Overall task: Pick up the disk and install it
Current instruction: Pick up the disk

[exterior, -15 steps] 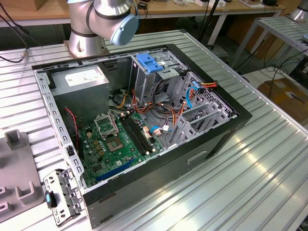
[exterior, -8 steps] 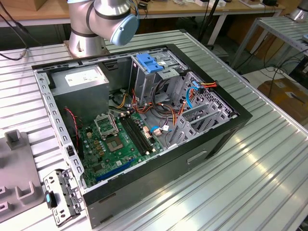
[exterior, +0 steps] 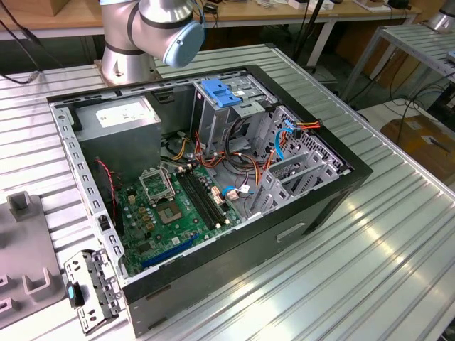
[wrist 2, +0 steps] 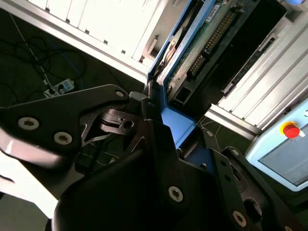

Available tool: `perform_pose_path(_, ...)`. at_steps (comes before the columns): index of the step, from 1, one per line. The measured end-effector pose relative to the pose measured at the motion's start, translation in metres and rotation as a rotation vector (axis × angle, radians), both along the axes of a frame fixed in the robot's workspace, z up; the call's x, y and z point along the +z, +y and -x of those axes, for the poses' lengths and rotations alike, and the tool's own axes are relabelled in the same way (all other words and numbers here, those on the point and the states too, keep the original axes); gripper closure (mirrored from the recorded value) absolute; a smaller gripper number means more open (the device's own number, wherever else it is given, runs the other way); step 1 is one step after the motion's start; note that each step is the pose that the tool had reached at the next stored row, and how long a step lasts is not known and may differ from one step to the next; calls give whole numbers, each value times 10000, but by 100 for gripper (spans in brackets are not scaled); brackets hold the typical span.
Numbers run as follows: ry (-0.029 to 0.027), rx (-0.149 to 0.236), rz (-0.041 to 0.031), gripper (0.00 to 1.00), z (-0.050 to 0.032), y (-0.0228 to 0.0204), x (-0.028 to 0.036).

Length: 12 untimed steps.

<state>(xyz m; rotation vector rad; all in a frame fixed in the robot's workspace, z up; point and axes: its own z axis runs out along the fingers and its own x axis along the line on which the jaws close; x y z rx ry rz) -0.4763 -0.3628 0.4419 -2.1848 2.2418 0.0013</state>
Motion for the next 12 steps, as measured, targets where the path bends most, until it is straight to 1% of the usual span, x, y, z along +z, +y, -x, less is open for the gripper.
perform_pose_path(12,64,0,-13,63,0,0,281)
